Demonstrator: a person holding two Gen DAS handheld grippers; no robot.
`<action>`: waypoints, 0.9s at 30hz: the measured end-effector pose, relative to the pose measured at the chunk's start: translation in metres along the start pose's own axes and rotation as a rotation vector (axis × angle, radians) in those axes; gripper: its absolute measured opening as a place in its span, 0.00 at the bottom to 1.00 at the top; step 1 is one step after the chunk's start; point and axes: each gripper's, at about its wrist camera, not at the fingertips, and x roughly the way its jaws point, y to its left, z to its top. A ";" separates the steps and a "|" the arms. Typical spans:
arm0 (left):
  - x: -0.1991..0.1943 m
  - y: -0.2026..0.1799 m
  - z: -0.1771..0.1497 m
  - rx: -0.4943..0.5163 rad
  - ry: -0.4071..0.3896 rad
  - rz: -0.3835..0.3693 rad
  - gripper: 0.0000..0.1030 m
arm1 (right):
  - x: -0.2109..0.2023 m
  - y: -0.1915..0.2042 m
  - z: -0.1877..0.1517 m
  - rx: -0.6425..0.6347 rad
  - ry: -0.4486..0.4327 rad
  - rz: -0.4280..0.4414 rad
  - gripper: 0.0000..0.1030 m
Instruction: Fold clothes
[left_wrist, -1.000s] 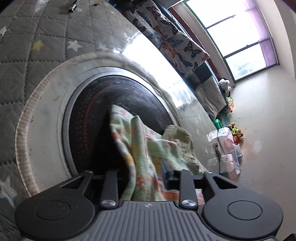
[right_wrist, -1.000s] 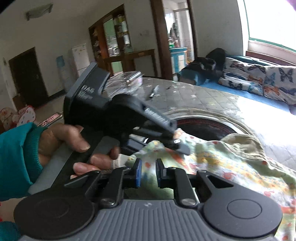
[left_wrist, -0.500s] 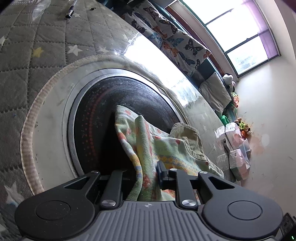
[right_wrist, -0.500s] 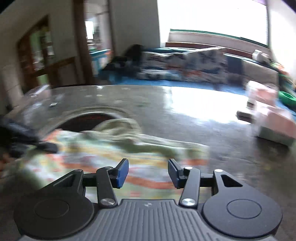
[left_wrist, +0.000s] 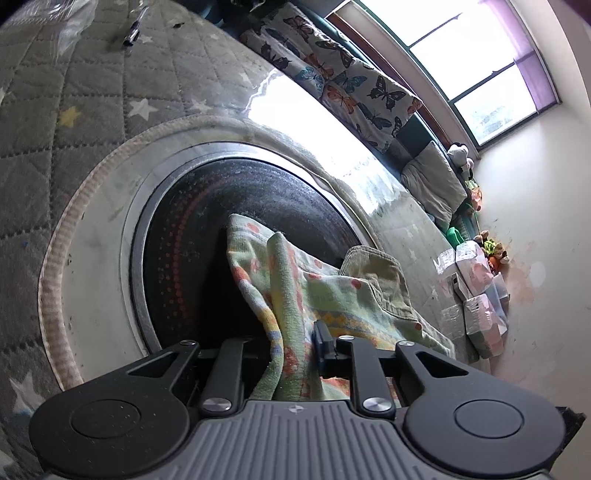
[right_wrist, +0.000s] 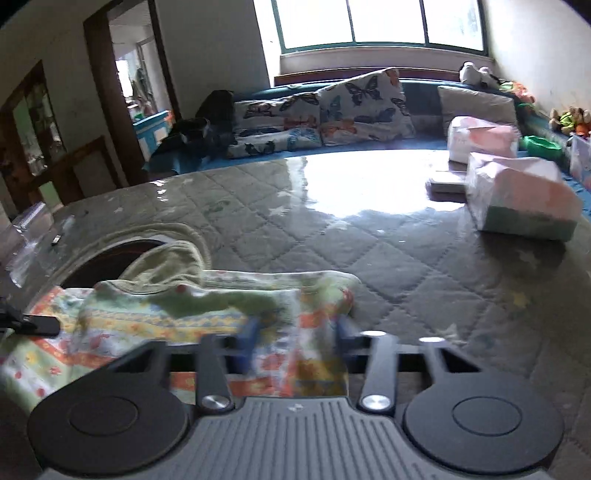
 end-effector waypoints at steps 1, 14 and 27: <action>0.000 -0.002 0.000 0.013 -0.003 0.004 0.19 | -0.001 0.002 0.000 -0.001 -0.001 0.002 0.15; -0.014 -0.054 0.001 0.200 -0.057 -0.060 0.10 | -0.067 0.005 0.015 -0.019 -0.146 -0.011 0.07; 0.015 -0.147 -0.017 0.343 -0.012 -0.160 0.10 | -0.136 -0.049 0.028 -0.007 -0.240 -0.182 0.07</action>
